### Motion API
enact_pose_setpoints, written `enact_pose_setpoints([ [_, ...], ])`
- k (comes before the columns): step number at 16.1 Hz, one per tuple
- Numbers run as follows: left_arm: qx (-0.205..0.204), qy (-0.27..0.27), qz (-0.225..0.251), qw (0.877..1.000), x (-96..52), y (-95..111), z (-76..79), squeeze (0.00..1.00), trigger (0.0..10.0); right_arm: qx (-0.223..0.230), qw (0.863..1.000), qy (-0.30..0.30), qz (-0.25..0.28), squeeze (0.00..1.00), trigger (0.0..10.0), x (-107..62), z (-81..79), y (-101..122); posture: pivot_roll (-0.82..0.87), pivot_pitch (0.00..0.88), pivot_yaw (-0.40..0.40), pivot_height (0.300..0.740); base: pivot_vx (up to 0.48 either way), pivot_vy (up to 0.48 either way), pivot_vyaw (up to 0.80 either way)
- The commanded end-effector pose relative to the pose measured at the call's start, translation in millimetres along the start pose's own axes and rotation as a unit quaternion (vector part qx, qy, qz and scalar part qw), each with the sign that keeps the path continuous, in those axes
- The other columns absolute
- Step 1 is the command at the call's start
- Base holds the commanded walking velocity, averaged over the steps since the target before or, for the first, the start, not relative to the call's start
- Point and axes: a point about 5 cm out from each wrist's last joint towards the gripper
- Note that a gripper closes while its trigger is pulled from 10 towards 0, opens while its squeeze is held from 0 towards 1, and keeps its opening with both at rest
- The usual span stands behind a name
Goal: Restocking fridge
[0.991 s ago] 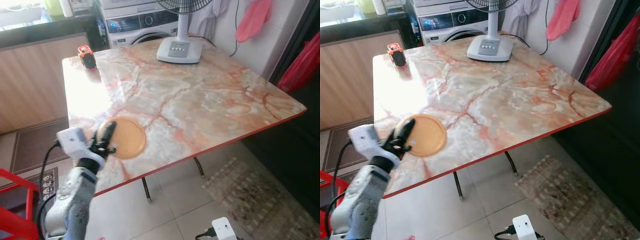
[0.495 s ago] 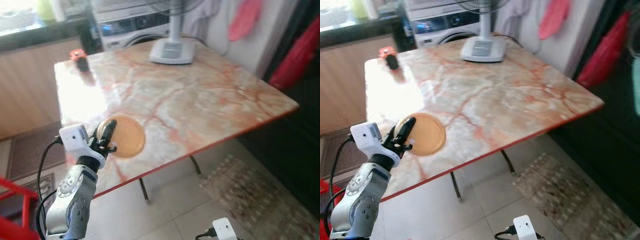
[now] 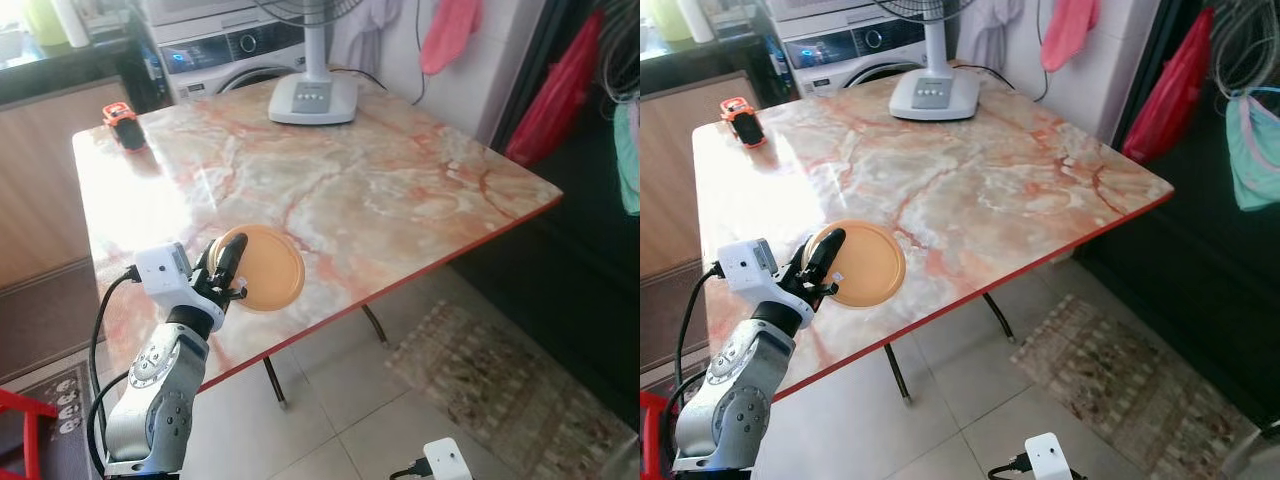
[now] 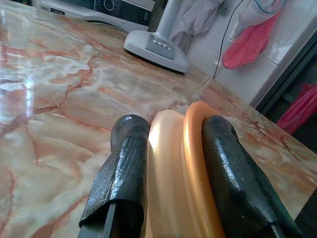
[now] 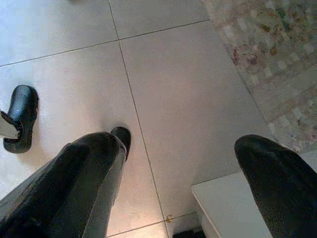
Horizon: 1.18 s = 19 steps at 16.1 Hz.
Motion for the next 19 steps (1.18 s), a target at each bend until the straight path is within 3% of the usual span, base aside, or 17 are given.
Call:
enact_pose_setpoints([
  [1,0.011,-0.001,0.015,1.000,0.9,6.5,0.7,0.00,10.0,-0.004,1.000,0.004,-0.004,0.00,10.0,0.0,-1.5,-1.2,-0.02,0.000,0.056,0.740,0.000,0.000,-0.78],
  [10,0.036,-0.009,-0.002,0.999,2.6,6.2,-0.6,0.00,10.0,-0.006,1.000,0.008,-0.002,0.00,10.0,0.5,-7.3,1.3,-0.01,0.000,0.099,0.740,0.000,0.000,-0.78],
  [19,0.063,-0.015,0.000,0.998,4.3,4.0,3.7,0.00,10.0,-0.011,1.000,0.007,-0.002,0.00,10.0,0.6,-4.7,2.3,-0.01,0.000,0.078,0.740,0.000,-0.042,-0.78],
])
Point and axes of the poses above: a point about 5 cm out from each wrist's last joint towards the gripper, its own x axis pointing out of the wrist towards the gripper, its own y axis along the axis of the wrist's last joint, z = x × y, and after that the axes turned 1 degree about x, right-handed
